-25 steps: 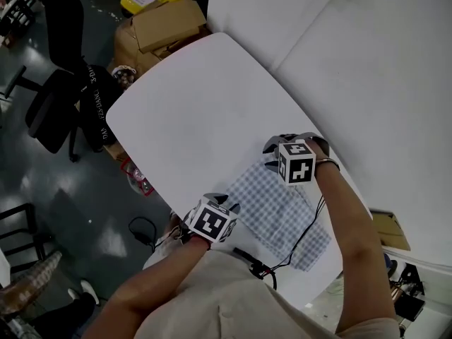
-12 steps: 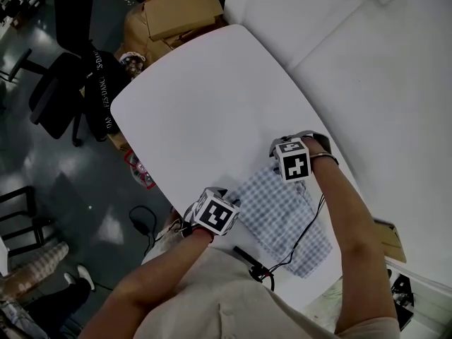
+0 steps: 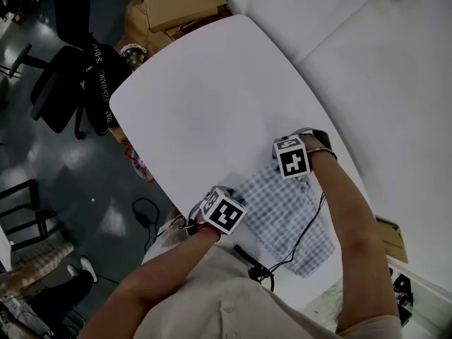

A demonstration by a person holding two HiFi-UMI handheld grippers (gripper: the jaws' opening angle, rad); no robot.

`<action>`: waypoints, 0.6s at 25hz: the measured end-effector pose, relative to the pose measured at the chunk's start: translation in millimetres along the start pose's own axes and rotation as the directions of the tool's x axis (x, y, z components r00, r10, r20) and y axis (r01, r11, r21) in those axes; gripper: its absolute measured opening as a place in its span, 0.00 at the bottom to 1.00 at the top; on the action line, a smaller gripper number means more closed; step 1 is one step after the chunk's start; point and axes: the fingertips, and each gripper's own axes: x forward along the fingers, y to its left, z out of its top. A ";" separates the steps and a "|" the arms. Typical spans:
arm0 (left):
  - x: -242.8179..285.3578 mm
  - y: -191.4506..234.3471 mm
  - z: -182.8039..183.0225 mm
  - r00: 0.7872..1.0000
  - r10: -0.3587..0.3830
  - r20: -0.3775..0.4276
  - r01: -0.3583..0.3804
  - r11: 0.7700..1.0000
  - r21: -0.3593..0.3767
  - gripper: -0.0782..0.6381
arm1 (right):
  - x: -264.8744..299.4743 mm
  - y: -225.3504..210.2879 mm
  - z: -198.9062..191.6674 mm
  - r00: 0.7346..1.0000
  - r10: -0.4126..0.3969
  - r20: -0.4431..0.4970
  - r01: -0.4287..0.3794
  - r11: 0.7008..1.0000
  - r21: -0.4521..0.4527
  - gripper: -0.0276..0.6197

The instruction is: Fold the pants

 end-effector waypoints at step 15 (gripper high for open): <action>1.9 9.2 -1.0 1.000 -0.031 0.000 0.031 0.998 -0.048 0.16 | -3.5 0.6 -1.6 0.998 -0.058 0.014 0.058 0.998 0.003 0.14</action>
